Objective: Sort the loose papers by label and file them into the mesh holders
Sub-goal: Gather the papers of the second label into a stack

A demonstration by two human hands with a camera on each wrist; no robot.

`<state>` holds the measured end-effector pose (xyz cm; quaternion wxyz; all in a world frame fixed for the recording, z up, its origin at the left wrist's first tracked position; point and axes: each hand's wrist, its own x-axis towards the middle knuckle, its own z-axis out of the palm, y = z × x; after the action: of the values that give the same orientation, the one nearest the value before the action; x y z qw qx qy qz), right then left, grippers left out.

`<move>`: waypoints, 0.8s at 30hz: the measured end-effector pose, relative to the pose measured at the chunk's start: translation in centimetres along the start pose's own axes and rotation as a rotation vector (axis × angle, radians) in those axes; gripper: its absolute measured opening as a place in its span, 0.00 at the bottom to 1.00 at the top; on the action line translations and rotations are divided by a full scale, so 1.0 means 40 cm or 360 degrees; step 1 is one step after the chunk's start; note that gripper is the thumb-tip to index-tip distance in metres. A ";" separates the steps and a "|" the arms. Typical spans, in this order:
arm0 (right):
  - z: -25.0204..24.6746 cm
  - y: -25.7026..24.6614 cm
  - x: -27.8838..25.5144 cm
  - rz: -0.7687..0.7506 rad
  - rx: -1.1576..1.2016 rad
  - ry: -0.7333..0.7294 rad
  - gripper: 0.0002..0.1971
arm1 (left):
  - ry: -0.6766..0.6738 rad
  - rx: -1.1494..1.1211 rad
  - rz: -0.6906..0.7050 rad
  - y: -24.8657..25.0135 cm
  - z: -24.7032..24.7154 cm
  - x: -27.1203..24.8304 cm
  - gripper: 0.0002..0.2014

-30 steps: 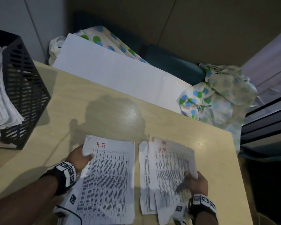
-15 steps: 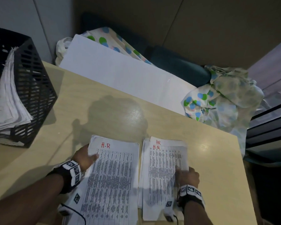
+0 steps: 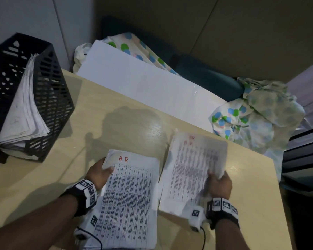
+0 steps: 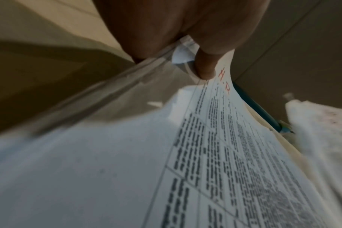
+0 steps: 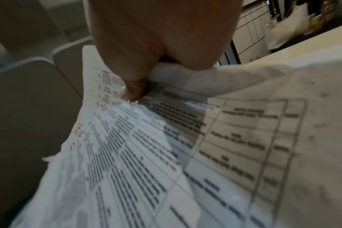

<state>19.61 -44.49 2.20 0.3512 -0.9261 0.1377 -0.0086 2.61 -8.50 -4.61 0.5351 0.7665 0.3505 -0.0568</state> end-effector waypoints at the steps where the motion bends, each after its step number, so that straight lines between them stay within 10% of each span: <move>1: -0.009 -0.031 0.008 -0.0019 0.0113 0.0075 0.15 | 0.0039 -0.0058 -0.0022 0.000 -0.003 0.001 0.17; 5: -0.003 -0.121 0.023 -0.0056 0.0434 0.0134 0.14 | 0.0125 -0.0242 -0.0121 -0.006 -0.008 0.014 0.16; 19: 0.339 -0.136 -0.198 -0.0048 -0.0215 -0.0941 0.32 | 0.0057 -0.0420 -0.0072 0.064 -0.028 0.011 0.23; 24: 0.345 -0.158 -0.167 -0.0245 0.0011 -0.0768 0.42 | -0.0133 -0.0330 0.0008 0.031 -0.032 0.013 0.25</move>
<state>16.31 -29.28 -3.55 0.3754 -0.9079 -0.0210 0.1854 3.38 -7.39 -3.33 0.6258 0.7048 0.3301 -0.0507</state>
